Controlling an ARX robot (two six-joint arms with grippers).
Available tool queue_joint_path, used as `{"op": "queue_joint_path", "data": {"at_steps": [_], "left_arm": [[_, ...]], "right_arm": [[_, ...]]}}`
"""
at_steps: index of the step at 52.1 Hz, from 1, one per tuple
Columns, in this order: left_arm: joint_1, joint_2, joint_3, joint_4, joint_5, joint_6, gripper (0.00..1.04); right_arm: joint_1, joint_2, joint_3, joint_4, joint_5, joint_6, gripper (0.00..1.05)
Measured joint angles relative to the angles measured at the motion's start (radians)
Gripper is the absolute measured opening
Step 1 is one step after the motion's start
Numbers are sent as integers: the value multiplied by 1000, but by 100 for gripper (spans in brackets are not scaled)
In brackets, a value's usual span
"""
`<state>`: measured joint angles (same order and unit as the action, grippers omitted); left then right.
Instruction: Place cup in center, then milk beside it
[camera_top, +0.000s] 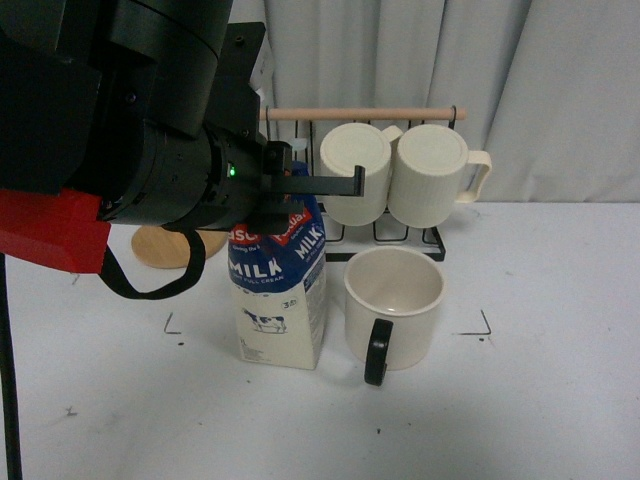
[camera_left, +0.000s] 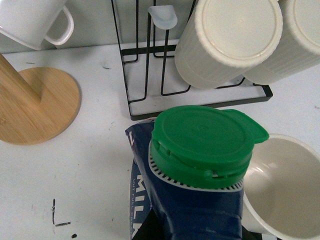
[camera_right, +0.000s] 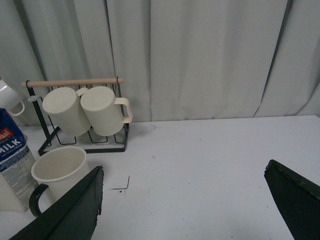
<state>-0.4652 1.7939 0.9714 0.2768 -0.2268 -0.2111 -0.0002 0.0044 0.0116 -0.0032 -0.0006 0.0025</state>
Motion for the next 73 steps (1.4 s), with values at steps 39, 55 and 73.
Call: {"op": "queue_joint_path", "data": {"at_steps": [39, 55, 73], "left_arm": [[88, -276, -77, 52, 227, -171, 97], [291, -740, -308, 4, 393, -276, 98], [441, -1049, -632, 136, 216, 143, 46]], "right_arm": [[0, 0, 0, 0, 0, 0, 98], [0, 0, 0, 0, 0, 0, 98], [0, 0, 0, 0, 0, 0, 98]]}}
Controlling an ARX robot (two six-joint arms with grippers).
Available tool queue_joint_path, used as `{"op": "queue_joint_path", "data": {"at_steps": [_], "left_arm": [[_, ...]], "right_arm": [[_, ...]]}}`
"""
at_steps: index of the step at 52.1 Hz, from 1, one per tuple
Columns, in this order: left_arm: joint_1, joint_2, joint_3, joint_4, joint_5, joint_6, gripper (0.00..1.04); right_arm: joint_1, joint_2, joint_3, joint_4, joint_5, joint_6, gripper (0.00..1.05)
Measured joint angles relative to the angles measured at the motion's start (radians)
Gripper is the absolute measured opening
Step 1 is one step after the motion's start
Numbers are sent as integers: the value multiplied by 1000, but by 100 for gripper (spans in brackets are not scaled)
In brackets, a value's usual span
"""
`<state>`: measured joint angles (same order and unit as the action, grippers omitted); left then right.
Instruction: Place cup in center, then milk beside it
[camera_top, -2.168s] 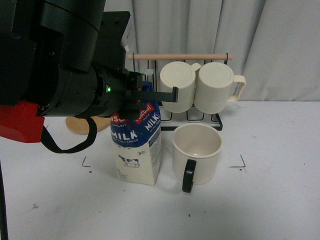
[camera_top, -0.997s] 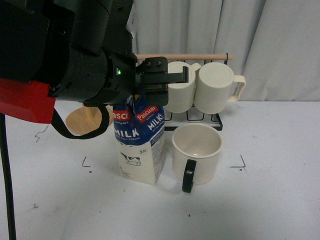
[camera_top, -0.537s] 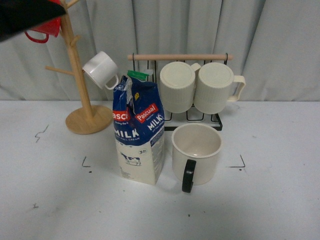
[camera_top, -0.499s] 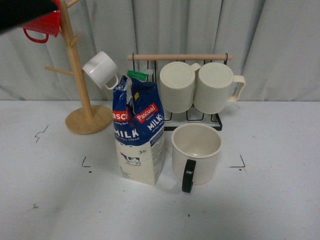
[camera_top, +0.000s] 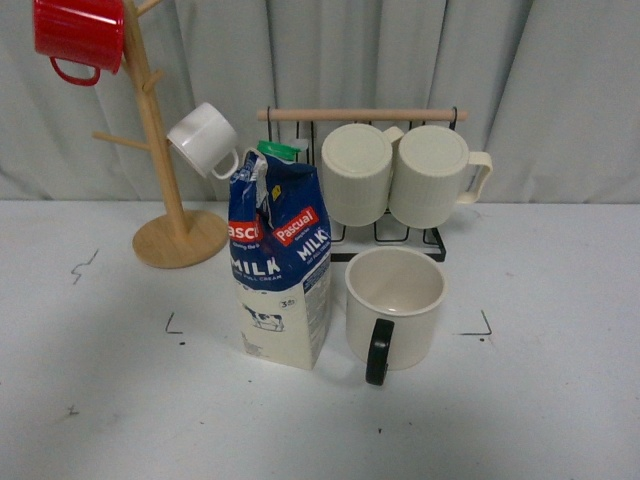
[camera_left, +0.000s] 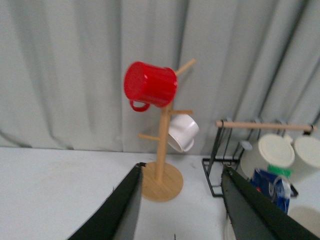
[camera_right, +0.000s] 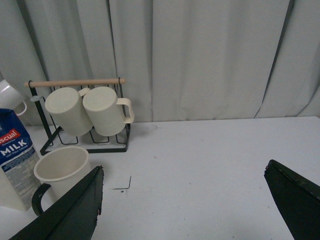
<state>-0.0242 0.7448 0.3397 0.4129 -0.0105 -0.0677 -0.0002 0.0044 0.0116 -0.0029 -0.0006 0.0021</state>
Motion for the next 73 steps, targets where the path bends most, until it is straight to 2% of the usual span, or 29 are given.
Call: {"op": "queue_joint_path", "data": {"at_steps": [3, 10, 14, 33, 57, 61, 73], "left_arm": [[21, -16, -45, 8, 6, 26, 33], [26, -69, -101, 16, 9, 44, 15], [23, -106, -130, 22, 10, 48, 1], [24, -269, -249, -32, 10, 52, 2], [24, -426, -300, -134, 10, 52, 2], [24, -439, -325, -95, 10, 52, 2], [24, -512, -329, -174, 10, 52, 2]], "right_arm": [[0, 0, 0, -1, 2, 0, 98], [0, 0, 0, -1, 2, 0, 98], [0, 0, 0, 0, 2, 0, 98], [0, 0, 0, -1, 2, 0, 98], [0, 0, 0, -1, 2, 0, 98], [0, 0, 0, -1, 2, 0, 98], [0, 0, 0, 0, 2, 0, 98]]}}
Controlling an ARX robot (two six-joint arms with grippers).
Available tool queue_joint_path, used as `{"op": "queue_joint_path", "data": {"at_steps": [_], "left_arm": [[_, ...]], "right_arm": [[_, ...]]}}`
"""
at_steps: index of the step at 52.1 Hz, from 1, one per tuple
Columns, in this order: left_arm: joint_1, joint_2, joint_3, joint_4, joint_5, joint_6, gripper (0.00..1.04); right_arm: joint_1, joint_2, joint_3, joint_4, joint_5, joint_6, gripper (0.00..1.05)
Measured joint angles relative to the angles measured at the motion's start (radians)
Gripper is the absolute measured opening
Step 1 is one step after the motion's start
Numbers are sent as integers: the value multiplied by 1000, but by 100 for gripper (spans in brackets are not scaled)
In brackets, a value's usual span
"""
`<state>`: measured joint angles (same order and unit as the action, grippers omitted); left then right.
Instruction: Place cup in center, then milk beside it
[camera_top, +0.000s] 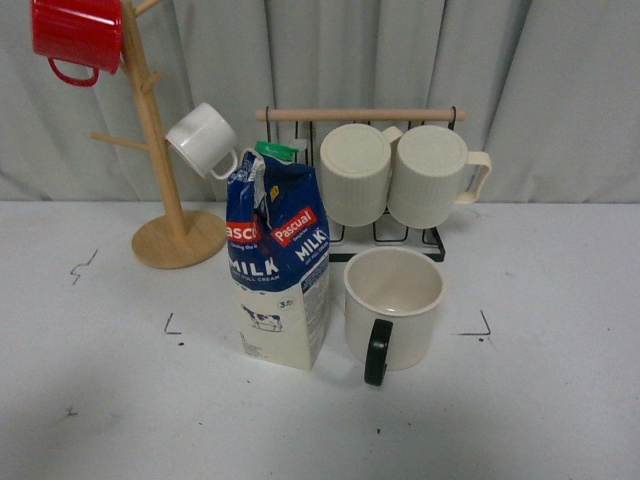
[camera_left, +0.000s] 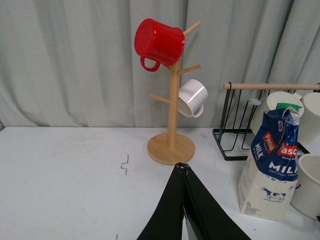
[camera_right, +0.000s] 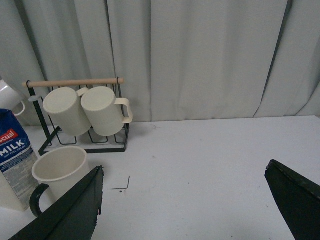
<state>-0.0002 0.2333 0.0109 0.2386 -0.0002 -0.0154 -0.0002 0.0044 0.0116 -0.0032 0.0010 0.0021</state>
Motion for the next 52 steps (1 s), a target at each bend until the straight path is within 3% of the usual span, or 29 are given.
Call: {"op": "queue_joint_path", "data": {"at_steps": [13, 17, 34, 43, 52], "left_arm": [[0, -70, 0, -77, 0, 0, 2], [0, -187, 1, -248, 3, 0, 2], [0, -227, 0, -242, 0, 0, 2], [0, -227, 0, -242, 0, 0, 35], [0, -227, 0, -242, 0, 0, 61]], "right_arm": [[0, 0, 0, 0, 0, 0, 98], [0, 0, 0, 0, 0, 0, 98], [0, 0, 0, 0, -1, 0, 98], [0, 0, 0, 0, -1, 0, 98], [0, 0, 0, 0, -1, 0, 98]]}}
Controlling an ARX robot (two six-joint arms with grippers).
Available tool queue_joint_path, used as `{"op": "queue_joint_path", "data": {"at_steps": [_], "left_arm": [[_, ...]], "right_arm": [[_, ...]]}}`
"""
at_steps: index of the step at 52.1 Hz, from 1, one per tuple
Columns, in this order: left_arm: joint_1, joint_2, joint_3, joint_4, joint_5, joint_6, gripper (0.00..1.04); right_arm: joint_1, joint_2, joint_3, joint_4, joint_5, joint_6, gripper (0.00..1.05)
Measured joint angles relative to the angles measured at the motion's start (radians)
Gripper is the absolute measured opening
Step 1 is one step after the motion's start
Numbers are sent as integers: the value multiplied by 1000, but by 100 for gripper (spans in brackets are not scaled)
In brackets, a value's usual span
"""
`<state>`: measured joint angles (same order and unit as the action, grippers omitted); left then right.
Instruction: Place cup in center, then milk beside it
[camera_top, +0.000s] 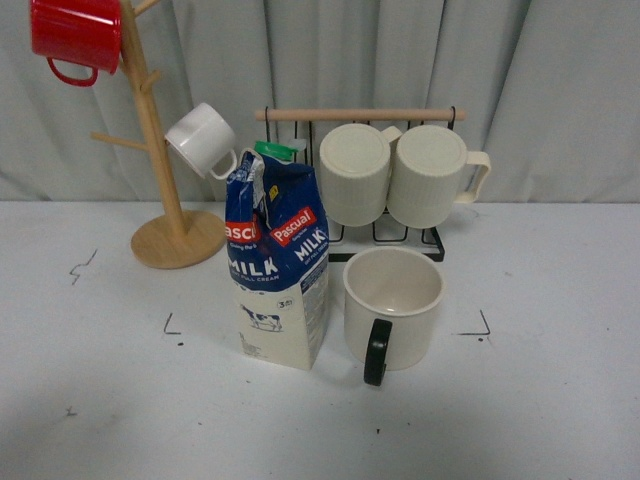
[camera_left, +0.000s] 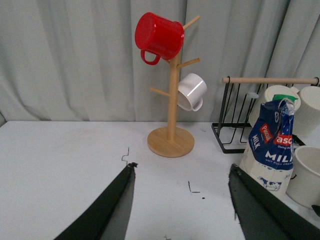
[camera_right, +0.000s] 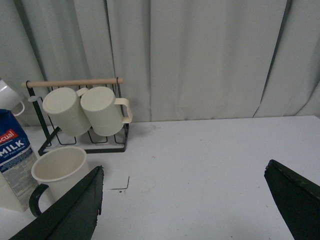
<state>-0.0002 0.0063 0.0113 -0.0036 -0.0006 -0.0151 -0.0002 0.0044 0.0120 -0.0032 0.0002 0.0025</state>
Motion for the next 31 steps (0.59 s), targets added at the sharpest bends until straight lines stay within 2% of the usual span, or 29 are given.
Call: {"op": "queue_joint_path", "data": {"at_steps": [7, 11, 13, 18, 31], "left_arm": [[0, 0, 0, 0, 0, 0, 81], [0, 0, 0, 0, 0, 0, 97], [0, 0, 0, 0, 0, 1, 100], [0, 0, 0, 0, 0, 1, 97], [0, 0, 0, 0, 0, 1, 98]], "right_arm": [[0, 0, 0, 0, 0, 0, 98], [0, 0, 0, 0, 0, 0, 98], [0, 0, 0, 0, 0, 0, 98], [0, 0, 0, 0, 0, 0, 98], [0, 0, 0, 0, 0, 0, 98]]}}
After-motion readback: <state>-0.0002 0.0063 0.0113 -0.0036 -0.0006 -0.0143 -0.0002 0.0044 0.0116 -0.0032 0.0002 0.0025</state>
